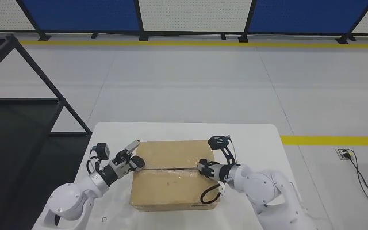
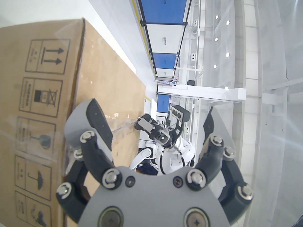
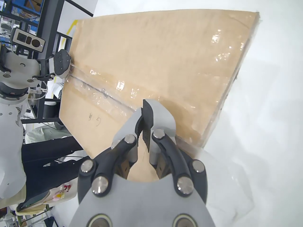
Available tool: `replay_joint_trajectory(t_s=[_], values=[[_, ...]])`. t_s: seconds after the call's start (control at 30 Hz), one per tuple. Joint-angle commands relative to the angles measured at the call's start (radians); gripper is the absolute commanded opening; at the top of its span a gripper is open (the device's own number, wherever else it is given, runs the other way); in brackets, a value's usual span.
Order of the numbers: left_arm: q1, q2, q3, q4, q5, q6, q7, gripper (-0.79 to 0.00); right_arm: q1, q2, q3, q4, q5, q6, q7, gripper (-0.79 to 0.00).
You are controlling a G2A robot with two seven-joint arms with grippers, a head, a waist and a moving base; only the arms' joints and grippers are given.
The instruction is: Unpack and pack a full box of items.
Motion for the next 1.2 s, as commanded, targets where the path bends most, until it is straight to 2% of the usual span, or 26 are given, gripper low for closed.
replay_joint_trajectory(t_s=[0.0,0.13,0.2,0.23,0.27,0.3,0.5,0.7,0.77,0.93,1.17], values=[[0.003,0.001,-0.003,-0.003,0.0,-0.002,0.0,0.0,-0.004,0.001,0.004,-0.009,0.006,-0.008,-0.002,-0.785],[0.009,0.002,-0.01,-0.011,0.0,-0.001,0.004,0.0,-0.004,0.001,0.004,-0.009,0.006,-0.008,-0.002,-0.785],[0.012,0.003,-0.014,-0.017,-0.001,-0.003,0.006,0.0,-0.004,0.001,0.004,-0.009,0.006,-0.008,-0.002,-0.674],[0.014,0.003,-0.017,-0.022,-0.004,-0.006,0.009,0.0,-0.004,0.001,0.004,-0.009,0.006,-0.008,-0.002,-0.579],[0.016,0.003,-0.02,-0.026,-0.007,-0.009,0.012,0.0,-0.004,0.001,0.004,-0.009,0.006,-0.008,-0.002,-0.631],[0.019,0.003,-0.025,-0.032,-0.013,-0.012,0.016,0.0,-0.014,0.0,0.0,-0.014,0.014,-0.021,-0.02,-0.785],[0.044,0.005,-0.063,-0.072,-0.036,-0.029,0.041,0.0,-0.007,-0.008,0.005,-0.019,0.142,0.005,-0.084,-0.785],[0.081,0.008,-0.111,-0.113,-0.05,-0.053,0.076,0.0,0.053,-0.024,0.037,0.045,0.445,0.045,-0.08,-0.785],[0.097,0.009,-0.129,-0.13,-0.045,-0.071,0.099,0.0,0.105,-0.03,0.014,0.097,0.512,0.059,-0.032,-0.785],[0.15,0.011,-0.192,-0.168,-0.065,-0.097,0.131,0.0,0.126,-0.032,0.002,0.114,0.518,0.062,-0.014,-0.785],[0.15,0.011,-0.192,-0.168,-0.065,-0.097,0.131,0.0,0.115,-0.033,-0.011,0.117,0.519,0.068,-0.022,-0.785]])
